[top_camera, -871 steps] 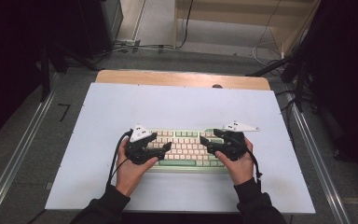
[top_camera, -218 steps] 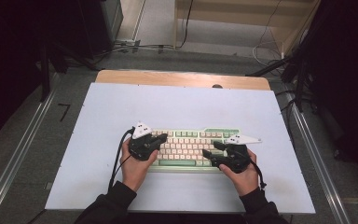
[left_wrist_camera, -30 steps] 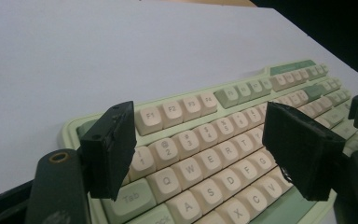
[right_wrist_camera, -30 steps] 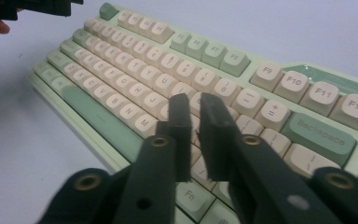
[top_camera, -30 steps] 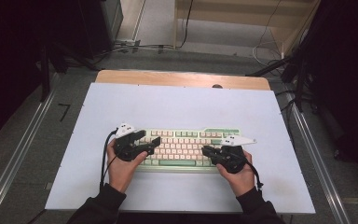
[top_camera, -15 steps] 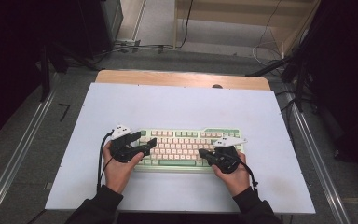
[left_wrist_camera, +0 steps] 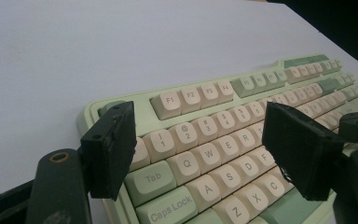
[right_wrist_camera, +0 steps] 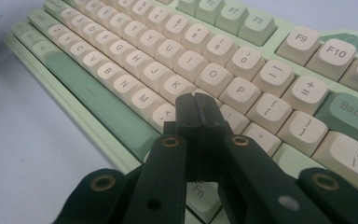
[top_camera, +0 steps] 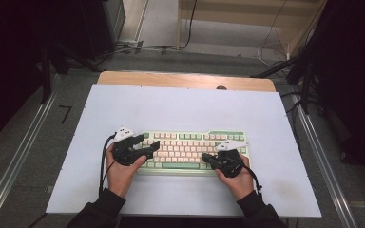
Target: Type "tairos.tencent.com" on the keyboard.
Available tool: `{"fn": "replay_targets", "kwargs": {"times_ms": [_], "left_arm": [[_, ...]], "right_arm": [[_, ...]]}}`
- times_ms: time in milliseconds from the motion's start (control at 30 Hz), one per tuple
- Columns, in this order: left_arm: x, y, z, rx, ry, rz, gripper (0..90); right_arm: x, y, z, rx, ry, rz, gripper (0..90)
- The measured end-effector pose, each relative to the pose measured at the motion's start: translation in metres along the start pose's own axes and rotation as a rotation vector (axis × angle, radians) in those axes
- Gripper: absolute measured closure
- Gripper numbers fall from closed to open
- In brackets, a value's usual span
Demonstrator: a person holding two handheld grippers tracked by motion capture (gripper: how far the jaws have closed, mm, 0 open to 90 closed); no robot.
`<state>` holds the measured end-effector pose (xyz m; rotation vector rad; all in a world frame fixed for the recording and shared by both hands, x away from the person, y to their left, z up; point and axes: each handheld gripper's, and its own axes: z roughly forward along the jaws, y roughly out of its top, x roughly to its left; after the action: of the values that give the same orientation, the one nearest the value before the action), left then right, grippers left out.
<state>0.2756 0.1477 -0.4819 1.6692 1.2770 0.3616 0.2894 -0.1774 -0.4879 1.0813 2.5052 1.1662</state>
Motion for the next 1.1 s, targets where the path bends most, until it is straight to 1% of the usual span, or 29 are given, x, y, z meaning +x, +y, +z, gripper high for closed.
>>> {"fn": "replay_targets", "kwargs": {"times_ms": [67,167,233,333,433,533,633,700,767,867,967,1100], "left_arm": [[0.0,0.0,0.0,0.002,-0.003,0.002,26.8],[-0.001,0.0,0.0,-0.002,-0.004,0.001,26.8],[-0.001,0.0,-0.001,-0.003,-0.005,0.001,26.8],[-0.001,0.0,0.0,0.0,-0.009,0.006,26.8],[-0.002,0.0,0.0,-0.004,-0.009,0.007,26.9],[-0.003,0.0,0.0,-0.005,-0.013,0.009,27.0],[-0.005,0.0,-0.001,-0.002,-0.02,0.015,28.7],[-0.006,0.0,-0.001,0.001,-0.032,0.017,32.5],[-0.008,0.0,-0.001,0.007,-0.05,0.022,38.7],[-0.011,-0.001,0.0,0.025,-0.076,0.029,47.3],[-0.013,-0.002,0.001,0.045,-0.105,0.043,58.2],[-0.018,-0.004,0.002,0.072,-0.142,0.063,69.6]], "right_arm": [[0.001,-0.002,0.002,0.002,-0.001,0.001,87.8],[0.002,-0.001,0.0,-0.005,0.007,0.005,87.3],[0.002,0.001,-0.004,-0.031,0.017,0.014,80.9],[-0.001,0.002,-0.011,-0.077,0.027,0.036,67.1],[-0.005,0.003,-0.015,-0.11,0.018,0.059,53.9],[-0.009,0.003,-0.016,-0.122,0.01,0.081,45.0],[-0.01,0.003,-0.017,-0.13,0.006,0.093,39.4],[-0.01,0.004,-0.017,-0.131,0.005,0.097,38.4],[-0.011,0.004,-0.018,-0.135,0.003,0.096,38.2],[-0.011,0.004,-0.018,-0.135,0.002,0.098,38.2],[-0.011,0.004,-0.018,-0.135,0.001,0.1,38.2],[-0.012,0.004,-0.019,-0.131,-0.002,0.102,38.5]]}}
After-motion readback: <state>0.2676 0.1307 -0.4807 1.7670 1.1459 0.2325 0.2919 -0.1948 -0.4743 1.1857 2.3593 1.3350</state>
